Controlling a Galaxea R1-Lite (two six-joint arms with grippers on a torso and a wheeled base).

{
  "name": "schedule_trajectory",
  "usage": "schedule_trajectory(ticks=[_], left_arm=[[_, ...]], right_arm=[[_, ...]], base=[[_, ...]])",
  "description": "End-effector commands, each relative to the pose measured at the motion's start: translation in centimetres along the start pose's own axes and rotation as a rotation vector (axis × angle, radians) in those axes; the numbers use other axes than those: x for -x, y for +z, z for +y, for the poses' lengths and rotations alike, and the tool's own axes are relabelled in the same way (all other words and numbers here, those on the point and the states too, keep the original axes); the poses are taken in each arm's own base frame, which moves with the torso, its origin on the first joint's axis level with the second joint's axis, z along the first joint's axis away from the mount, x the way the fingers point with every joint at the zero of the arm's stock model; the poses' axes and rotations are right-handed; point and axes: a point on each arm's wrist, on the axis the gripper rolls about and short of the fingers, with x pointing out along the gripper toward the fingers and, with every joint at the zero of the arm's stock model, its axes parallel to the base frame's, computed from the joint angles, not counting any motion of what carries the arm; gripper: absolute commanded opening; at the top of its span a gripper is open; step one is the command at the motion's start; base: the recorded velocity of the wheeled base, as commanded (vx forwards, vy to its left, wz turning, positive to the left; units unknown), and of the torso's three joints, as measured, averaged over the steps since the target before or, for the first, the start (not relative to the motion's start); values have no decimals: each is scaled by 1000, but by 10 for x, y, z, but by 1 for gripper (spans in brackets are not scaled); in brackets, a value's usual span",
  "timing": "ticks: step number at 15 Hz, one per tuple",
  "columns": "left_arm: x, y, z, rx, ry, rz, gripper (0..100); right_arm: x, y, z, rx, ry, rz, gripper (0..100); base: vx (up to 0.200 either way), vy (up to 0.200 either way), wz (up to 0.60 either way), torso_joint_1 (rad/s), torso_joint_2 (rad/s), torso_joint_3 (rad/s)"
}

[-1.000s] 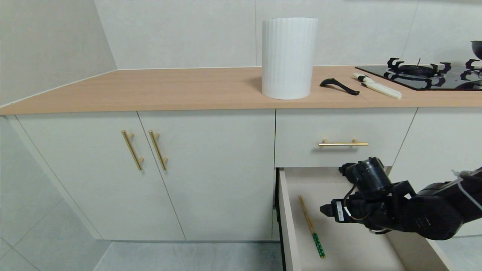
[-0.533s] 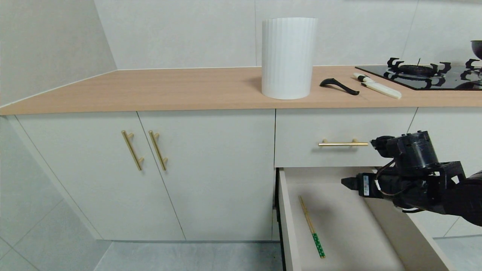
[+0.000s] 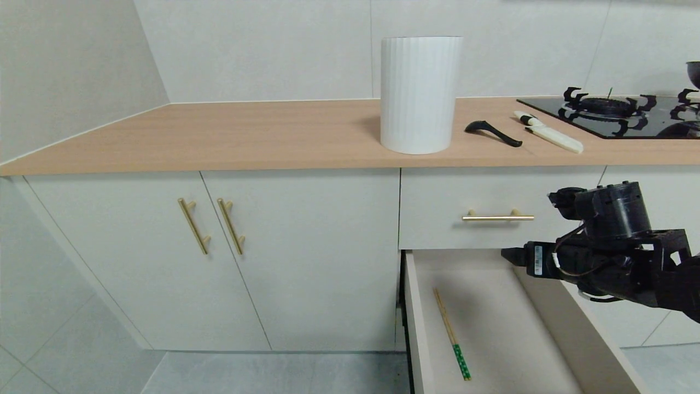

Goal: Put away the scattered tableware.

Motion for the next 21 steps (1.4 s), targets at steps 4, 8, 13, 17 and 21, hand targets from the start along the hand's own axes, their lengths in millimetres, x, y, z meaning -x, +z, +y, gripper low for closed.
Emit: schedule_trajectory(ticks=[4,8,13,17,21], left_arm=[[0,0,0,0,1,-2,100],[0,0,0,0,1,-2,100],[0,0,0,0,1,-2,100],[0,0,0,0,1,-2,100],[0,0,0,0,1,-2,100]], right_arm=[[0,1,0,-2,-1,-6,100],[0,1,0,-2,-1,-6,100],[0,0,0,-2,-2,-5,100],[-2,0,0,0,-3,0,100],[-3,-1,0,7,-2,-3,100]], base=[[0,0,0,174,-541,-299],[0,0,0,181,-474,-286],[0,0,0,203,-480,-276],[0,0,0,217,-499,-280],[0,0,0,239,-529,-279]])
